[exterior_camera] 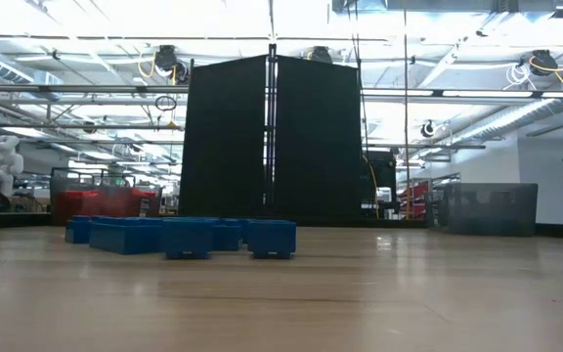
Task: Sort blocks
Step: Put the blue game piece into the top right black bin
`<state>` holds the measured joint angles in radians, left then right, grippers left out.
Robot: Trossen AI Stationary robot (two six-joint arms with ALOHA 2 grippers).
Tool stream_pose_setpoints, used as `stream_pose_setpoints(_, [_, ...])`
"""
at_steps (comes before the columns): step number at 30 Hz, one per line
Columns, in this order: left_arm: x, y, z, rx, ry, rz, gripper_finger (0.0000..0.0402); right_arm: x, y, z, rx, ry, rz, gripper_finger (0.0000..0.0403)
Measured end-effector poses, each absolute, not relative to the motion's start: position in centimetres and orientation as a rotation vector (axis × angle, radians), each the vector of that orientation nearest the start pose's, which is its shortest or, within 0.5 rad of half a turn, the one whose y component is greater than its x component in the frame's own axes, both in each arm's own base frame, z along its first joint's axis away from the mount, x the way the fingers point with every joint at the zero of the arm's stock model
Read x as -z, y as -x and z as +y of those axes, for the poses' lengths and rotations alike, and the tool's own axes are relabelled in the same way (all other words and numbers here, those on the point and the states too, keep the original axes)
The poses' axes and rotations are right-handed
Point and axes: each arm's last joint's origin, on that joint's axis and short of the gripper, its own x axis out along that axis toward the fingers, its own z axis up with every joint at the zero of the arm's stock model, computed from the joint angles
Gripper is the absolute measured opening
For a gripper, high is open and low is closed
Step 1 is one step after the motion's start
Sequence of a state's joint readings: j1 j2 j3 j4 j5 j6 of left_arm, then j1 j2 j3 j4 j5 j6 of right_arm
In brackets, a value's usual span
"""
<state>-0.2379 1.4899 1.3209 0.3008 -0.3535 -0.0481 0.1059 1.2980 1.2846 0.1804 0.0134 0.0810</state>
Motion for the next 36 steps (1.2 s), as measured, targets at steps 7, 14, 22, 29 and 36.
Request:
stream_pose_setpoints(7, [-39.7,-33.7,-7.1,-0.110,0.090,-0.129,0.0126,-43.0,-28.8,3.0,-0.091,-0.085,-0.159,0.0122])
stream_pose_setpoints(14, [-38.5,-33.6,-6.8,-0.242,0.115,-0.009,0.0258,-44.4,-26.1,2.0,0.128,-0.009,-0.166,0.0122])
stream_pose_setpoints(22, [-35.8,-32.3,-5.0,-0.479,0.215,0.255,0.0361,-45.2,-20.7,0.4,0.538,-0.016,-0.053,0.0122])
stream_pose_setpoints(29, [-34.4,-31.8,-3.5,-0.567,0.233,0.392,0.0347,-41.4,-15.8,-2.5,1.152,-0.170,0.166,0.0122])
stream_pose_setpoints(36, [-33.9,-31.5,-3.3,-0.559,0.213,0.453,0.0340,-36.2,-14.2,-5.2,1.375,-0.362,0.420,0.0122])
